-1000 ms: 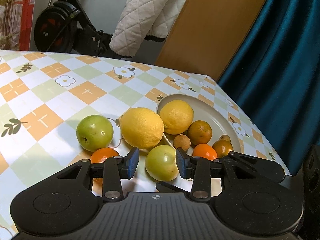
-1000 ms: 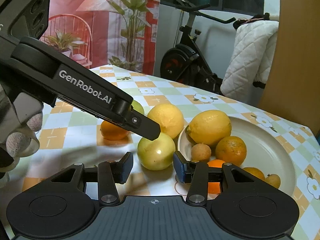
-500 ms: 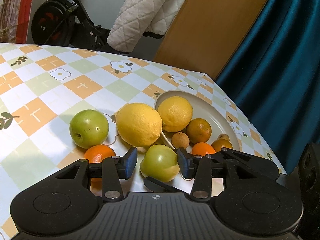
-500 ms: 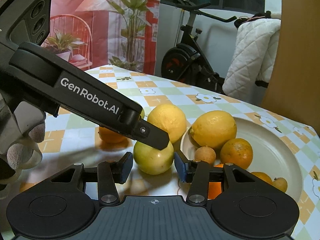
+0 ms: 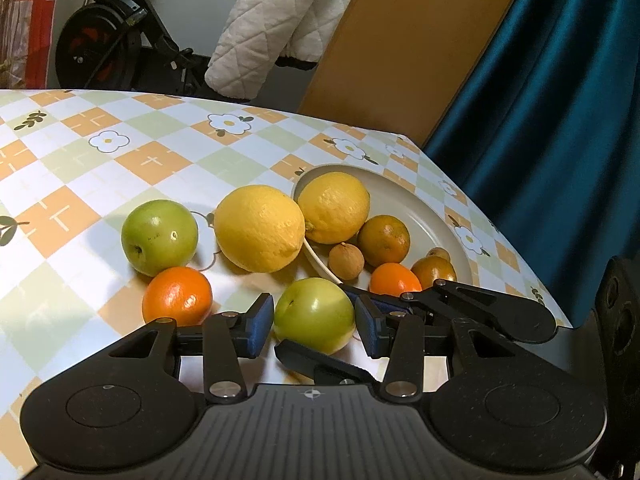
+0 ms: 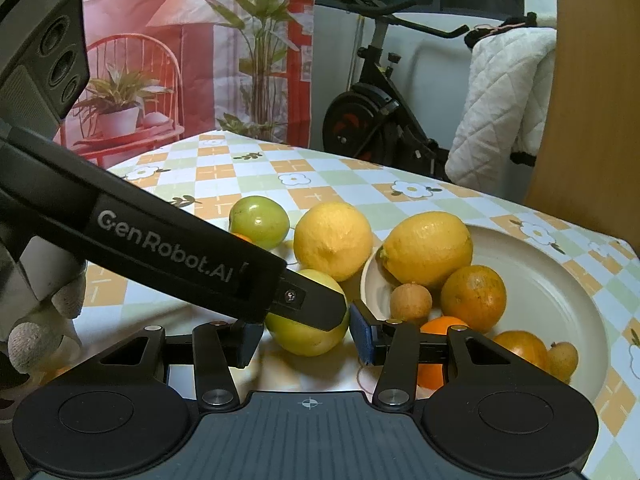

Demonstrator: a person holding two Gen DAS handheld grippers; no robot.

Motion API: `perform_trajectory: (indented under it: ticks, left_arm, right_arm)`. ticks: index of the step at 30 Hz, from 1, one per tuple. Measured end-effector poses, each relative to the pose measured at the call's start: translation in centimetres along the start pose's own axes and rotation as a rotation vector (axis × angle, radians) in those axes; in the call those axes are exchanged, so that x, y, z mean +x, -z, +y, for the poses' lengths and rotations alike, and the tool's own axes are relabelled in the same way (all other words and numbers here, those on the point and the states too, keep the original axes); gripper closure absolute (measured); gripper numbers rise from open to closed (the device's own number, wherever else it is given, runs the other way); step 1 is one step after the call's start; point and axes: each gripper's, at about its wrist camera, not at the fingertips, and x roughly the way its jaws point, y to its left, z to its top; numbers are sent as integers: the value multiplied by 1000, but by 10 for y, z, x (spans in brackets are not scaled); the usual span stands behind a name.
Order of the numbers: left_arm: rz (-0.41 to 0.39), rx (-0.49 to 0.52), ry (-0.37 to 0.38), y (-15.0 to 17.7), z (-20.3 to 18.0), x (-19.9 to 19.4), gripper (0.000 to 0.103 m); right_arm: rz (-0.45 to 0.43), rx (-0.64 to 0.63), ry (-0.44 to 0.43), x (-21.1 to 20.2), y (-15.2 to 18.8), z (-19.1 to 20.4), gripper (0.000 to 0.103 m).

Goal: Organize fruits
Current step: 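Close the left tool on the pale green fruit, then carry the pale green fruit with the left tool onto the plate and open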

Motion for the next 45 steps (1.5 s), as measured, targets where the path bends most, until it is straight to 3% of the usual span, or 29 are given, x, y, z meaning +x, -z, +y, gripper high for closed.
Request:
perform_trajectory:
  ticks: [27, 45]
  left_arm:
    - [-26, -19, -20, 12, -4, -8, 55]
    - [-41, -7, -26, 11, -9, -14, 56]
  right_arm:
    - [27, 44, -46, -3, 7, -3, 60]
    - [-2, 43, -49, -11, 7, -3, 60]
